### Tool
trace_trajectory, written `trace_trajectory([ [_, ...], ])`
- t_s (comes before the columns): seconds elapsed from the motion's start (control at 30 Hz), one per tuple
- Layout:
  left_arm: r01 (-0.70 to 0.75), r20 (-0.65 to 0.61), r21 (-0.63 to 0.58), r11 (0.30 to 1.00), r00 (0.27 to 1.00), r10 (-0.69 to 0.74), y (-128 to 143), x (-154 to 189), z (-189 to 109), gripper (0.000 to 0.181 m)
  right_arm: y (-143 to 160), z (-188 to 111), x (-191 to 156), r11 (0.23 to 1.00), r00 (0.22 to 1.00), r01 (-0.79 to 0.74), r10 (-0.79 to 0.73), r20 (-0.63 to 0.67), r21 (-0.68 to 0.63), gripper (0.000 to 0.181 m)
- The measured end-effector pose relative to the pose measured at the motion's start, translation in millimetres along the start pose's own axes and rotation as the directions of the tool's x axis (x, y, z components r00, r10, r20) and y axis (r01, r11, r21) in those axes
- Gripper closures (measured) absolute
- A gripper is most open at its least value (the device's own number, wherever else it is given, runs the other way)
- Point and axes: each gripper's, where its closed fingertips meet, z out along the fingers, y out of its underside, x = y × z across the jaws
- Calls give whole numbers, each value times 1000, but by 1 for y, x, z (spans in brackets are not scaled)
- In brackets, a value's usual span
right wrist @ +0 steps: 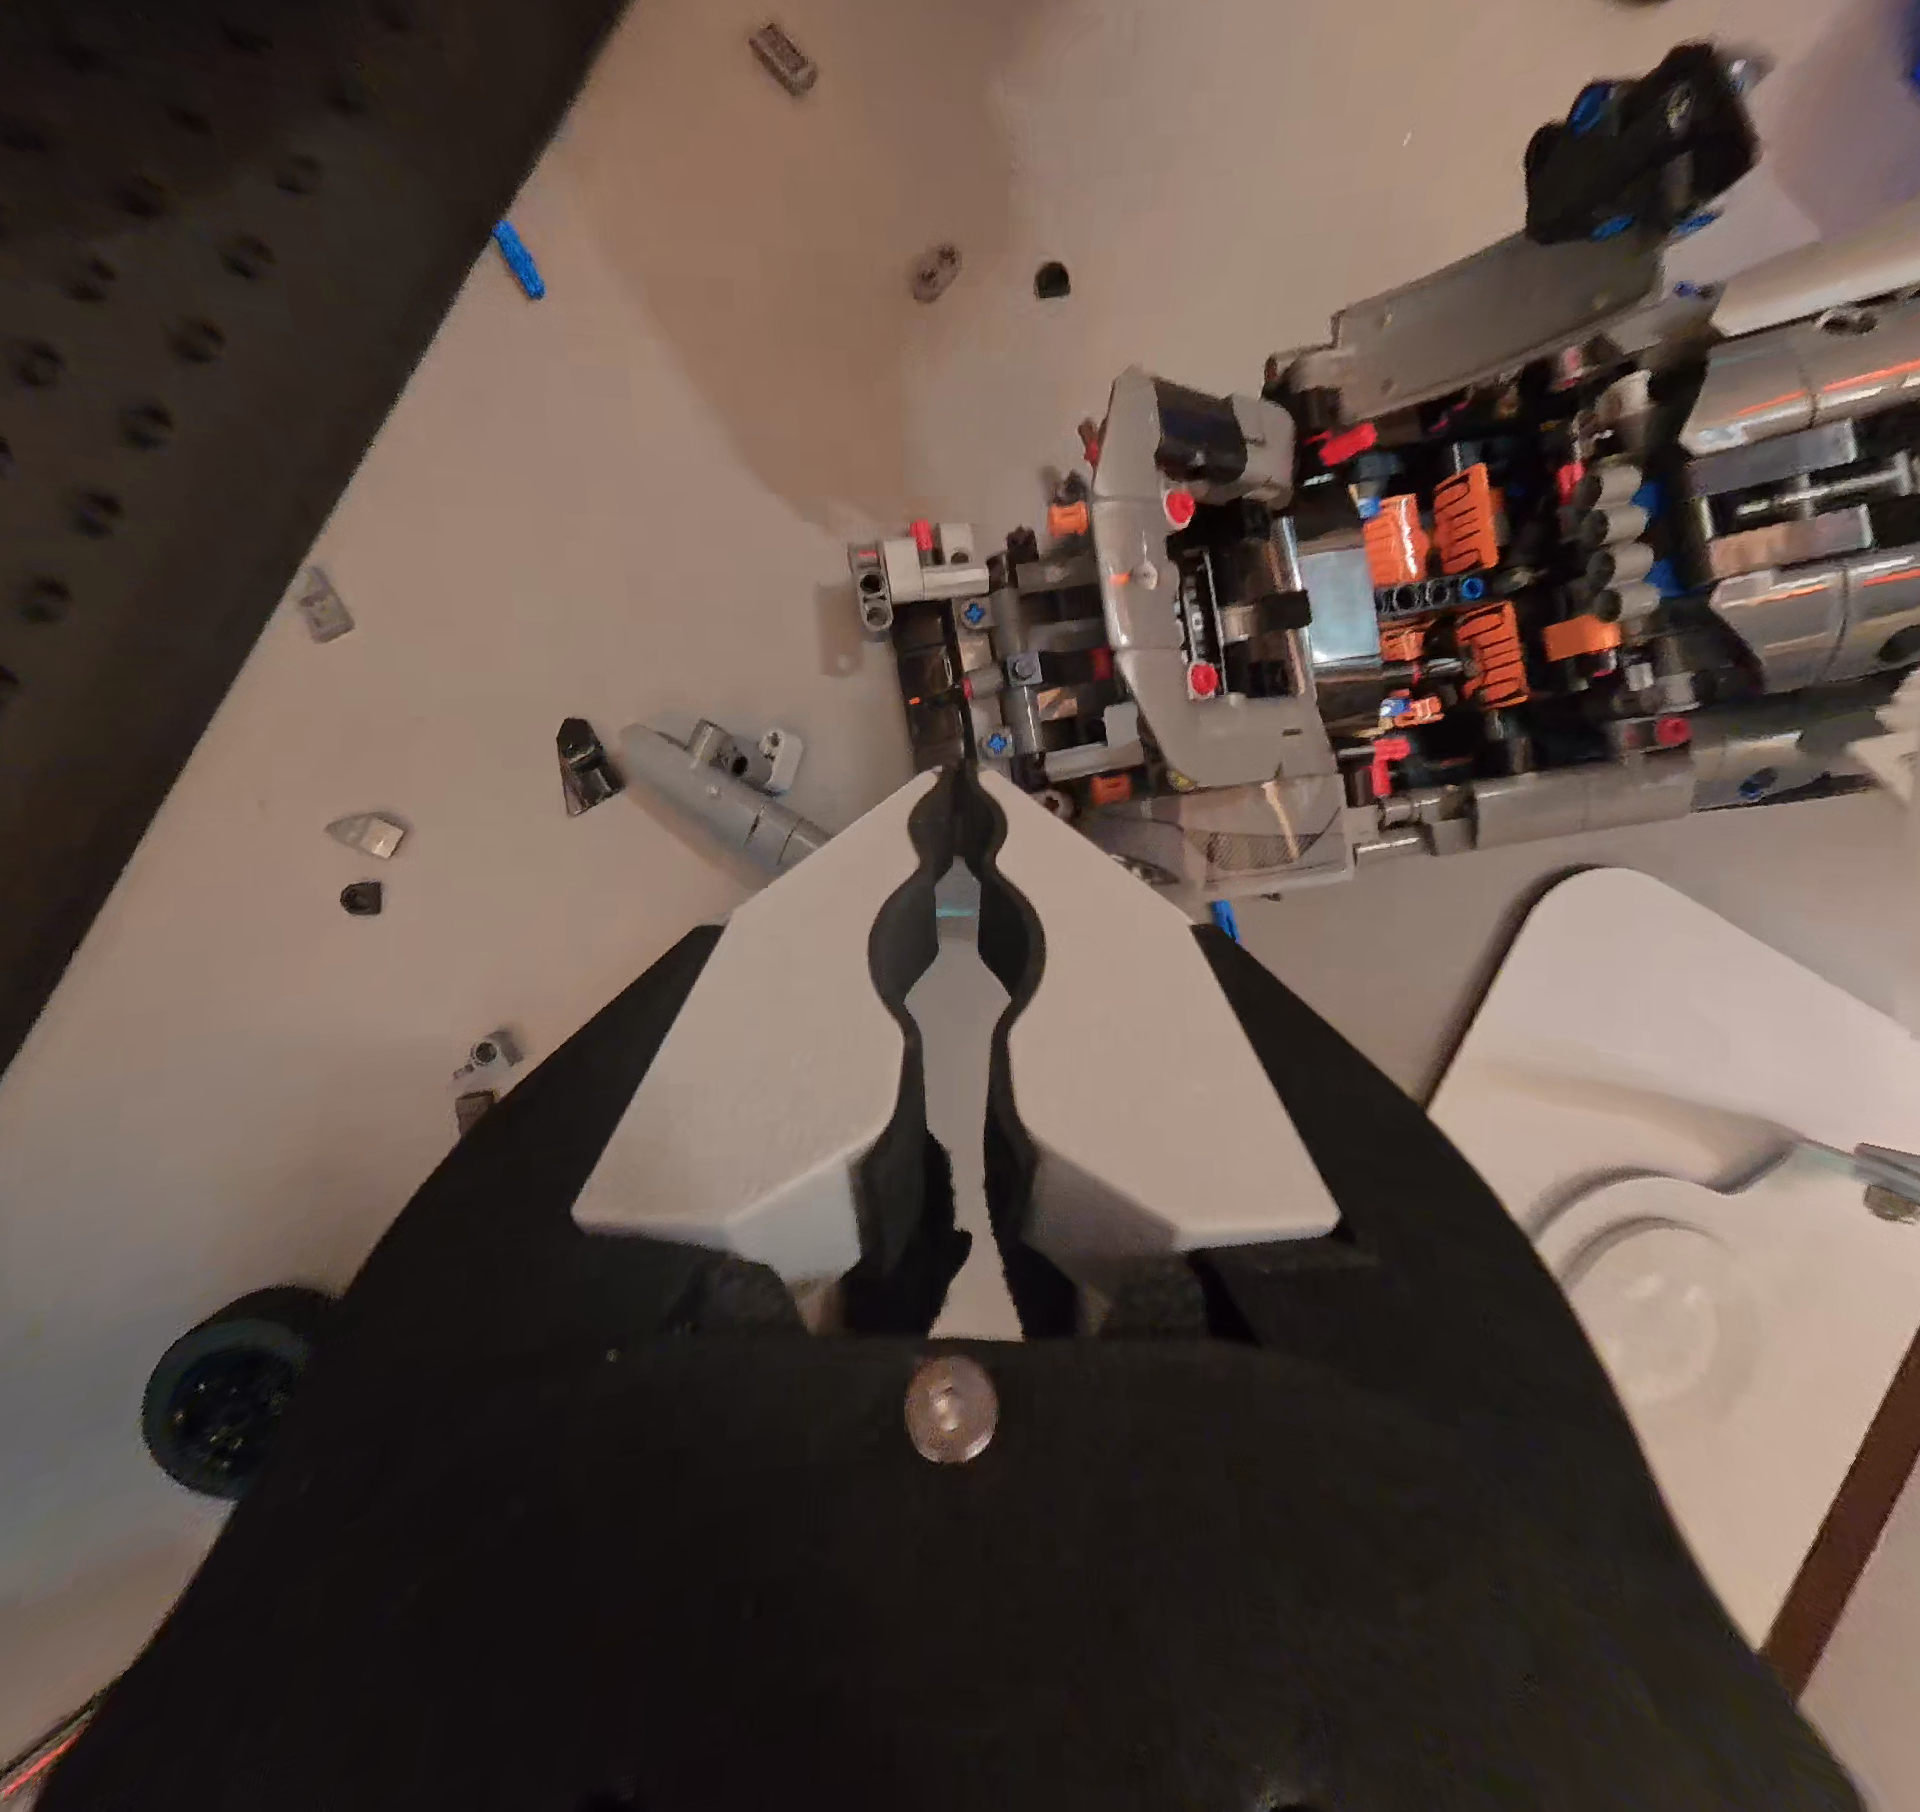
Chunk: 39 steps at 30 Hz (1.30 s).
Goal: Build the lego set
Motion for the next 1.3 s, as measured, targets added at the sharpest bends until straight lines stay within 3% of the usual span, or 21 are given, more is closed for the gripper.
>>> trace_trajectory([
  [0.1, -30, -107, -7, 1000, 994, 29, -2, 31, -5, 158, 8, 4, 0, 1000, 1000, -21, 21, 17, -20, 181],
  [0.27, -90, -218, -167, 982, 974, 52, 34, 66, 18, 157, 18, 7, 5, 998, 999, -40, 40, 1, -47, 181],
  [0.53, -110, -212, -302, 947, 976, 45, 69, 72, 37, 155, 35, -2, 47, 976, 962, -214, 204, -179, -38, 170],
  [0.7, -103, -206, -320, 942, 978, 37, 76, 71, 39, 156, 37, 7, 46, 944, 937, -329, 325, -123, -11, 167],
  [0.8, -75, -208, -311, 947, 978, 9, 76, 71, 40, 155, 35, 7, 42, 910, 909, -413, 415, -32, 39, 159],
  [0.9, -75, -206, -308, 948, 978, 10, 76, 71, 41, 154, 39, 9, 30, 879, 878, -476, 476, 55, -1, 148],
  [1.3, -91, -198, -333, 939, 980, 24, 80, 72, 44, 154, 41, 18, 26, 858, 854, -512, 514, 83, -37, 150],
])
